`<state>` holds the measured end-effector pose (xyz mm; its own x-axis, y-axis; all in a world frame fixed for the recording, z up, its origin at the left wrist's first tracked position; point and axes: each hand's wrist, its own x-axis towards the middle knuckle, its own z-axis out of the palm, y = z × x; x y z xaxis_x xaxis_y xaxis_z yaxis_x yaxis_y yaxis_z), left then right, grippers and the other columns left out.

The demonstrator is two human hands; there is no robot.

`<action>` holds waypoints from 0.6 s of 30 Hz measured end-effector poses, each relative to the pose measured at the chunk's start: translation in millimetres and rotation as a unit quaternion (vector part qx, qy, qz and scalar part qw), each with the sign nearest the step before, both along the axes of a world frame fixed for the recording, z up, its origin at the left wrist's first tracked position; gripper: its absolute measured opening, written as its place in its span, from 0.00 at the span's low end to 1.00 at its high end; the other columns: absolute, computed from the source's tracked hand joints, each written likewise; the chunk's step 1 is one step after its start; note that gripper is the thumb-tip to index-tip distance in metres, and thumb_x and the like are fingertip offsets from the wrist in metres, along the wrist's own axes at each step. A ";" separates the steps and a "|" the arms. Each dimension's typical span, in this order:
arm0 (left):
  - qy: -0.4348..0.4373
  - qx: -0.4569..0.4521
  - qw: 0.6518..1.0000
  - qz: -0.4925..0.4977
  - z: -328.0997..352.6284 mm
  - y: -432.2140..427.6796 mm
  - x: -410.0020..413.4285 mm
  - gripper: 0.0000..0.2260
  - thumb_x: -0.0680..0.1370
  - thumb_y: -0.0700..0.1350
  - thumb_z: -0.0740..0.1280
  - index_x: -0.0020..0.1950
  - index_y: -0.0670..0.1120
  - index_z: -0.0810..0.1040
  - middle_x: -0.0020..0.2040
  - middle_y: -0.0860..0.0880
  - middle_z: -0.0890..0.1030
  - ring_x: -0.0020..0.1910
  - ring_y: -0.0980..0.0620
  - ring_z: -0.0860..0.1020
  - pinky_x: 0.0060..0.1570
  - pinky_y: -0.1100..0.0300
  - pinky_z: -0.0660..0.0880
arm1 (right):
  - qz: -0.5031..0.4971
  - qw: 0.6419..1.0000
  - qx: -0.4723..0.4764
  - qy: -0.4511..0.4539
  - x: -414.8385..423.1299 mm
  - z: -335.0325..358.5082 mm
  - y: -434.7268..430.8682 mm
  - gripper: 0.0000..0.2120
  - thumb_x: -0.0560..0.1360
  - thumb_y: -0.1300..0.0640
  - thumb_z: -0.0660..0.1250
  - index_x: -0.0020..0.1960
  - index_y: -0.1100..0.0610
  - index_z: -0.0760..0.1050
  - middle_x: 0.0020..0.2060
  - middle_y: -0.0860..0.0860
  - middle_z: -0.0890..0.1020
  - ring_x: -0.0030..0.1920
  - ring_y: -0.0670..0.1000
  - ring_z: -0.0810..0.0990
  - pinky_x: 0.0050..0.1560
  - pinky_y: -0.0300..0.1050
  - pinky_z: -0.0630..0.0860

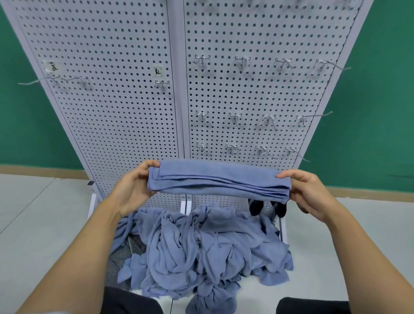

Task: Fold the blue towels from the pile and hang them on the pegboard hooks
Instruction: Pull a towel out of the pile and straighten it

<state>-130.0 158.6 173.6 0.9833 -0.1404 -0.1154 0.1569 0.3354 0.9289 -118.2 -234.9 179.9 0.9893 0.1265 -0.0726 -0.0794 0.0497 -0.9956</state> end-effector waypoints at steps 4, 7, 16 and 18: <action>-0.003 0.036 0.999 0.012 1.7 -3.7 1.1 0.17 0.82 0.51 0.50 0.43 0.44 0.73 0.44 0.46 0.81 0.42 0.49 0.78 0.43 0.53 0.74 | -0.024 0.999 -0.021 -0.009 -2.6 4.7 2.0 0.21 0.78 0.72 0.53 0.38 0.59 0.81 0.40 0.55 0.83 0.36 0.47 0.81 0.35 0.37 0.78; -0.006 0.116 0.992 0.058 1.6 -15.7 4.7 0.17 0.76 0.59 0.62 0.41 0.45 0.73 0.42 0.46 0.80 0.42 0.48 0.78 0.44 0.52 0.76 | -0.025 0.998 -0.046 -0.024 -3.2 8.0 6.4 0.16 0.79 0.65 0.56 0.41 0.60 0.81 0.47 0.53 0.83 0.43 0.50 0.81 0.44 0.43 0.78; 0.008 0.205 0.969 0.134 -8.9 -26.5 16.9 0.15 0.69 0.39 0.77 0.42 0.47 0.70 0.58 0.38 0.78 0.56 0.38 0.78 0.58 0.41 0.76 | -0.070 0.994 -0.078 -0.040 3.6 11.6 19.3 0.08 0.75 0.65 0.68 0.46 0.53 0.77 0.42 0.50 0.82 0.39 0.51 0.79 0.40 0.48 0.75; 0.018 0.218 0.966 0.135 -12.8 -25.6 20.2 0.15 0.68 0.40 0.77 0.41 0.49 0.71 0.60 0.39 0.77 0.60 0.38 0.76 0.60 0.38 0.73 | -0.077 0.996 -0.034 -0.026 5.5 15.7 20.4 0.10 0.75 0.67 0.68 0.48 0.52 0.78 0.40 0.52 0.82 0.36 0.51 0.79 0.39 0.47 0.75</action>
<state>-109.7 133.0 160.8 0.9716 0.1906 -0.1400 0.1528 -0.0541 0.9868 -112.7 -214.5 195.6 0.9992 -0.0310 -0.0239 -0.0243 -0.0100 -0.9997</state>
